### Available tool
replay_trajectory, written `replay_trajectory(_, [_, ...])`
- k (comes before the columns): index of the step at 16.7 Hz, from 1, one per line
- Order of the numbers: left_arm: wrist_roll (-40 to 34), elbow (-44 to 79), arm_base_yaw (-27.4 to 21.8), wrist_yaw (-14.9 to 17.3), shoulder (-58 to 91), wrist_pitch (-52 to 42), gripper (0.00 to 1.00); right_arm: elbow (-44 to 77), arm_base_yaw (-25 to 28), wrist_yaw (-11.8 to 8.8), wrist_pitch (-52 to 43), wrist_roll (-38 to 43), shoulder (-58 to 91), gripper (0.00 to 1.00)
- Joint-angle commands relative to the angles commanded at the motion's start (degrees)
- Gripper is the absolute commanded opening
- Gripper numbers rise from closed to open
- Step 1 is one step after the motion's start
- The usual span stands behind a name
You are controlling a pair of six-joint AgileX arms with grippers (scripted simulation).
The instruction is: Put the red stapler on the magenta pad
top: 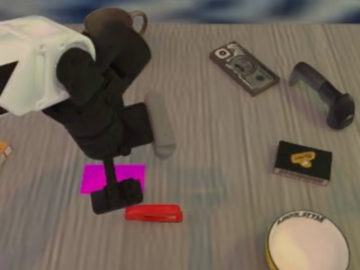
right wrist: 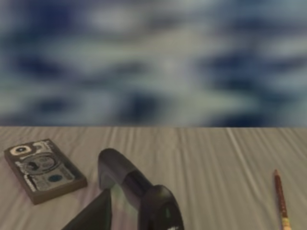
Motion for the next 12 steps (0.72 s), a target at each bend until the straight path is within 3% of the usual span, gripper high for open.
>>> replay_trajectory(5, [6.13, 10.40, -4.99, -0.05, 12.45, -7.63, 1.00, 0.00, 0.00, 0.00, 0.00, 0.00, 0.00, 1.00])
replay_trajectory(12, [6.71, 11.18, -5.26, -0.06, 13.62, -8.08, 1.00, 0.00, 0.00, 0.00, 0.00, 0.00, 0.00, 1.00])
